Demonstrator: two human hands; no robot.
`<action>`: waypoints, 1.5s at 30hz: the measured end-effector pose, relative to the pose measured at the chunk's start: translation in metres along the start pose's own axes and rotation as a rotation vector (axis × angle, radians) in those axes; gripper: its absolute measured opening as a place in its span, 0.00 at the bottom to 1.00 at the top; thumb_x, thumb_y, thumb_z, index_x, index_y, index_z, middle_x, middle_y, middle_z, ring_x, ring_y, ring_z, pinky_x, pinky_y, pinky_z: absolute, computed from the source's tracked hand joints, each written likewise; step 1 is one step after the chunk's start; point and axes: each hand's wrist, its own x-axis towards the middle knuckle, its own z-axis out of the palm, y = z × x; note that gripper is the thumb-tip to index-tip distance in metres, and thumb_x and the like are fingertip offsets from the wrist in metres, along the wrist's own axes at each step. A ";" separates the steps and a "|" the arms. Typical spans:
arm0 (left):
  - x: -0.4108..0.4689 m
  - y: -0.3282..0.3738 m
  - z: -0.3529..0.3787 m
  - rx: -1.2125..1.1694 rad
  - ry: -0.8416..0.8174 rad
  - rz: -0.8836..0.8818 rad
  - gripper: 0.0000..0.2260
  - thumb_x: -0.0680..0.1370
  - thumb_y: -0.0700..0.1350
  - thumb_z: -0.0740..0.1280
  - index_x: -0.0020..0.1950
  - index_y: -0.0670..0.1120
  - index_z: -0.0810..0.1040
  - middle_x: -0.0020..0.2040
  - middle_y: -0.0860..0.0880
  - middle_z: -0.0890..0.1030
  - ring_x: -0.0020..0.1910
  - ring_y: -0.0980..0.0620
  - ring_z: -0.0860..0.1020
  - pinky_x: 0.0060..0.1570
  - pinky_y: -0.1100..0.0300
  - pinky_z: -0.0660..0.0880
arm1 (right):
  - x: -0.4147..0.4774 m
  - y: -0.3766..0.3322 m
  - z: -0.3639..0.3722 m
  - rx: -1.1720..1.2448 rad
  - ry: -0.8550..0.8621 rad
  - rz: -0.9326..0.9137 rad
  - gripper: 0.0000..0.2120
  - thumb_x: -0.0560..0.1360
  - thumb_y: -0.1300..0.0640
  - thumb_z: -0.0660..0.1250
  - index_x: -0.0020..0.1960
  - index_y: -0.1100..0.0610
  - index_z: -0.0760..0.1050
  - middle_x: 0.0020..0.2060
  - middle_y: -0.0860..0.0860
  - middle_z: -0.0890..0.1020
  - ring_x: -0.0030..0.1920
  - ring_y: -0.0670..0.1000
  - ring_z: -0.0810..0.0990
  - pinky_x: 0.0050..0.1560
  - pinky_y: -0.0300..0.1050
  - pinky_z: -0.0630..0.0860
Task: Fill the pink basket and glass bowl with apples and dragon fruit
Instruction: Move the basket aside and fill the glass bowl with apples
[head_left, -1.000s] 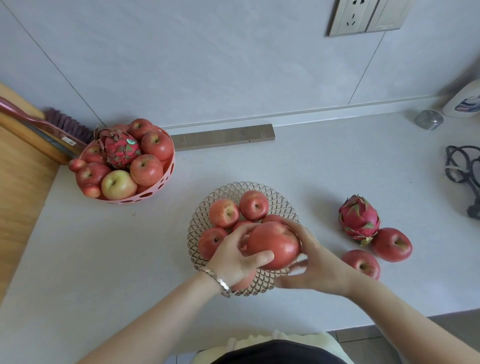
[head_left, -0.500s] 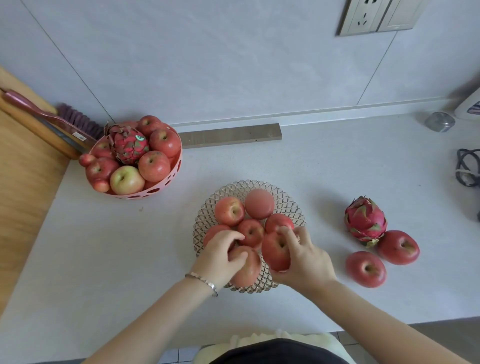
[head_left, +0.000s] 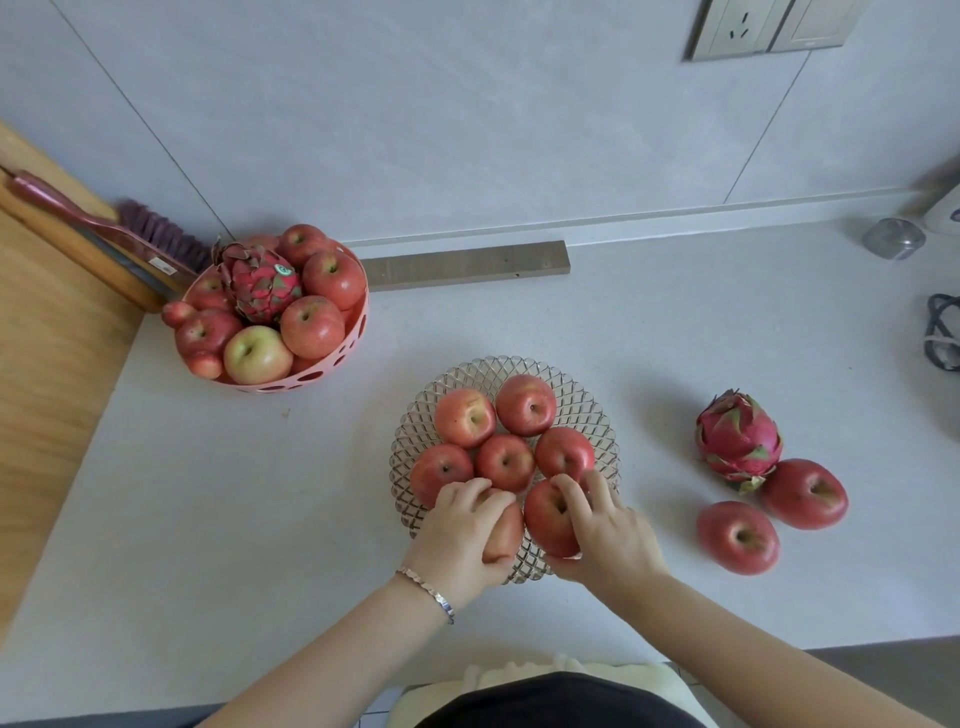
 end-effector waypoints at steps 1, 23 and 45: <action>0.000 0.001 0.002 -0.018 0.003 -0.006 0.27 0.70 0.52 0.68 0.68 0.53 0.66 0.68 0.51 0.64 0.65 0.50 0.61 0.64 0.63 0.61 | 0.000 0.001 0.002 0.005 0.040 -0.007 0.39 0.46 0.45 0.81 0.54 0.58 0.77 0.43 0.56 0.80 0.34 0.55 0.81 0.24 0.42 0.75; 0.002 0.017 -0.011 0.297 -0.023 0.029 0.28 0.66 0.55 0.72 0.63 0.50 0.72 0.63 0.48 0.73 0.59 0.43 0.73 0.51 0.53 0.77 | 0.009 0.012 -0.020 0.181 -0.065 0.016 0.31 0.69 0.38 0.64 0.68 0.47 0.60 0.61 0.52 0.70 0.57 0.56 0.75 0.54 0.46 0.69; 0.029 0.073 -0.036 -0.312 -0.110 0.259 0.42 0.65 0.54 0.73 0.71 0.62 0.50 0.69 0.63 0.57 0.65 0.68 0.62 0.63 0.67 0.68 | -0.020 0.049 -0.071 0.771 0.106 0.344 0.29 0.59 0.39 0.73 0.52 0.46 0.64 0.42 0.44 0.76 0.39 0.41 0.77 0.32 0.35 0.70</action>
